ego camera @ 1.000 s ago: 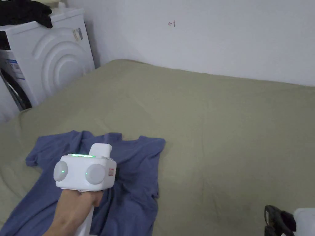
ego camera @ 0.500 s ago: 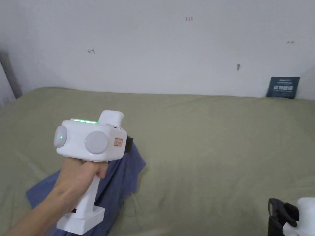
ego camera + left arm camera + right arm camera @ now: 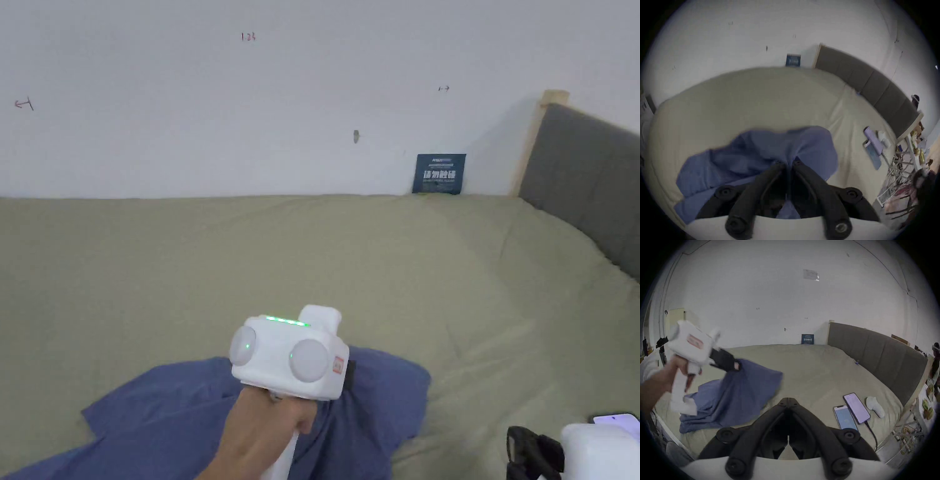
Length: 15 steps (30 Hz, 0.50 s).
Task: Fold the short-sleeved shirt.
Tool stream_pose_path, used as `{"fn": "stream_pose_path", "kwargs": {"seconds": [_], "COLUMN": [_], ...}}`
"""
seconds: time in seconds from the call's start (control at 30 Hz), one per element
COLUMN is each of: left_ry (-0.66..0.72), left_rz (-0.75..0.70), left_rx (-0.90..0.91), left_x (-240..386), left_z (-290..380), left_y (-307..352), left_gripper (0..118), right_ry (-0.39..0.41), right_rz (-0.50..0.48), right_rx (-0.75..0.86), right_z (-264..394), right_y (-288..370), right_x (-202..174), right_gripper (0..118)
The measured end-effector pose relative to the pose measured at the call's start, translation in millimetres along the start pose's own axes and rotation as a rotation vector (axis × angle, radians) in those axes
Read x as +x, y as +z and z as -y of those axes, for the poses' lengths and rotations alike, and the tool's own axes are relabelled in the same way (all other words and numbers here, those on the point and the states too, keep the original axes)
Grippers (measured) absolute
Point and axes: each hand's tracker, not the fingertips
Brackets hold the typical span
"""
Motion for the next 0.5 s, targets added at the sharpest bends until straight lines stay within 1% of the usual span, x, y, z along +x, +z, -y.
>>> {"fn": "stream_pose_path", "kwargs": {"seconds": [0.03, 0.07, 0.1, 0.13, 0.2, 0.27, 0.3, 0.37, 0.43, 0.5], "left_ry": [0.020, 0.035, 0.049, 0.066, 0.077, 0.086, 0.099, 0.124, 0.129, 0.135], "left_rz": [-0.022, -0.030, -0.011, -0.015, -0.026, -0.036, -0.053, -0.087, -0.165, -0.262], "left_rx": [-0.015, -0.016, -0.038, -0.013, -0.021, 0.033, 0.070, 0.160, 0.315, 0.425], "left_x": [-2, -5, -11, -16, -21, -28, -32, -45, -50, -54], "left_z": [9, 17, 24, 33, 36, 44, 48, 55, 72, 91], "left_y": [-12, -21, -28, -26, -13, 14, 32, 89, 149, 206], "left_gripper": [85, 118, 115, 110, 110, 110, 110, 110, 109, 108], "right_ry": [0.003, 0.004, 0.003, 0.003, 0.003, 0.002, 0.004, 0.006, -0.002, 0.006], "right_rz": [-0.003, -0.002, -0.005, -0.007, -0.011, -0.021, -0.028, -0.039, -0.063, -0.084], "right_rx": [-0.009, -0.016, -0.022, -0.026, -0.029, -0.023, -0.014, 0.008, 0.037, 0.069], "right_z": [1, 2, 3, 4, 4, 2, 0, -3, -8, -12], "right_y": [-3, -5, -7, -10, -11, -9, -8, -2, 7, 17], "right_x": [0, 0, 0, -1, -4, -9, -12, -20, -29, -39], "right_gripper": [2, 2, 2, 2, 2, 2, 2, 2, 2, 2]}}
